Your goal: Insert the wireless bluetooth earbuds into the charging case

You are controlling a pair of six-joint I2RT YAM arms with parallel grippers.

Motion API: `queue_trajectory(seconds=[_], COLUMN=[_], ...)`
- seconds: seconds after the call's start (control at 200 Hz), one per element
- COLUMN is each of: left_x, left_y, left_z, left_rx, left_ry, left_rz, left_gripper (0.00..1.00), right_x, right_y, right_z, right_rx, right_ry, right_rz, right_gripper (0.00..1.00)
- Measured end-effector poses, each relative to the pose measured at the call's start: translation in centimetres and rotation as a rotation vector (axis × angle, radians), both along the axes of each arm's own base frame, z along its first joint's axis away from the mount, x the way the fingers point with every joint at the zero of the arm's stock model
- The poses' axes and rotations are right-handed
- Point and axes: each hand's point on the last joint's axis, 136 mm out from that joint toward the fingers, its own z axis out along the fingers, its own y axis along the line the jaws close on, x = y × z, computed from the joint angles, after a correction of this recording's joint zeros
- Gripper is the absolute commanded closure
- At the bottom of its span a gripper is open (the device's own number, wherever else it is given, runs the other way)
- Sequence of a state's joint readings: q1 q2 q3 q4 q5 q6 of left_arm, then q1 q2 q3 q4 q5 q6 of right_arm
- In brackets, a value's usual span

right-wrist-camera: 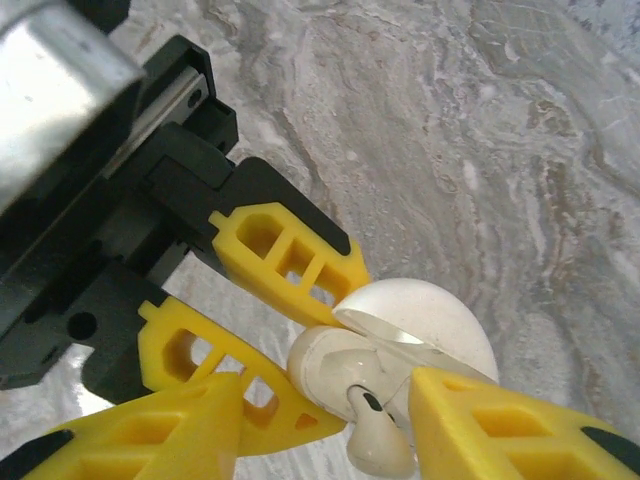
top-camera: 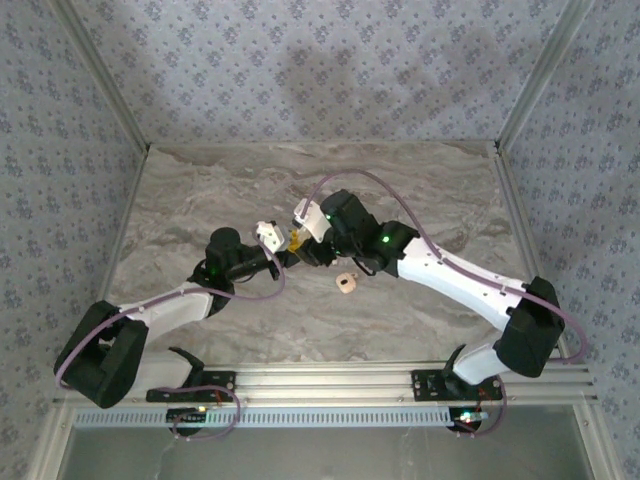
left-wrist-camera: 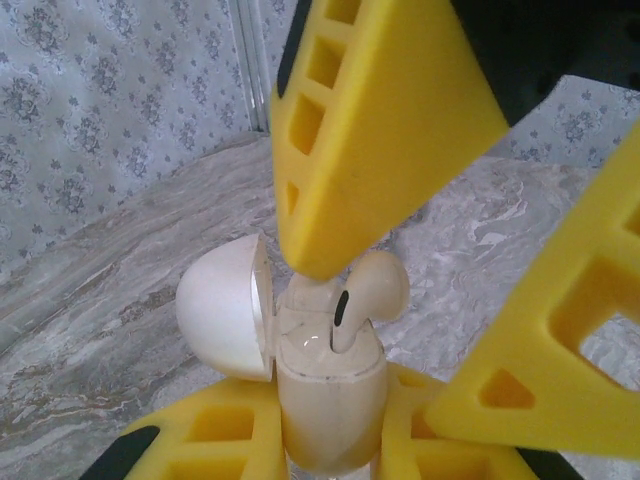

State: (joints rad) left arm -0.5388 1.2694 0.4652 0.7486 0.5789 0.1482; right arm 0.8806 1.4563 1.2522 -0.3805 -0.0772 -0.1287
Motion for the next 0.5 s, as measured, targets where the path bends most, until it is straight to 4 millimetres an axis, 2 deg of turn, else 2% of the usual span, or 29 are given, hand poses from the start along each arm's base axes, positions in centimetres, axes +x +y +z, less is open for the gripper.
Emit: queue_trajectory(seconds=[0.15, 0.39, 0.5], left_x=[0.1, 0.1, 0.1], left_y=[0.0, 0.0, 0.0], left_z=[0.1, 0.1, 0.1], left_rx=[-0.003, -0.003, -0.003], left_ry=[-0.005, -0.006, -0.006], left_rz=[0.003, 0.003, 0.003], left_gripper=[0.86, 0.86, 0.86], right_x=[0.0, -0.2, -0.1], right_y=[0.2, -0.1, -0.5], right_z=[1.0, 3.9, 5.2], right_rx=[0.070, 0.204, 0.276], right_ry=[0.039, 0.080, 0.099], right_rz=[0.012, 0.023, 0.019], right_gripper=[0.45, 0.44, 0.52])
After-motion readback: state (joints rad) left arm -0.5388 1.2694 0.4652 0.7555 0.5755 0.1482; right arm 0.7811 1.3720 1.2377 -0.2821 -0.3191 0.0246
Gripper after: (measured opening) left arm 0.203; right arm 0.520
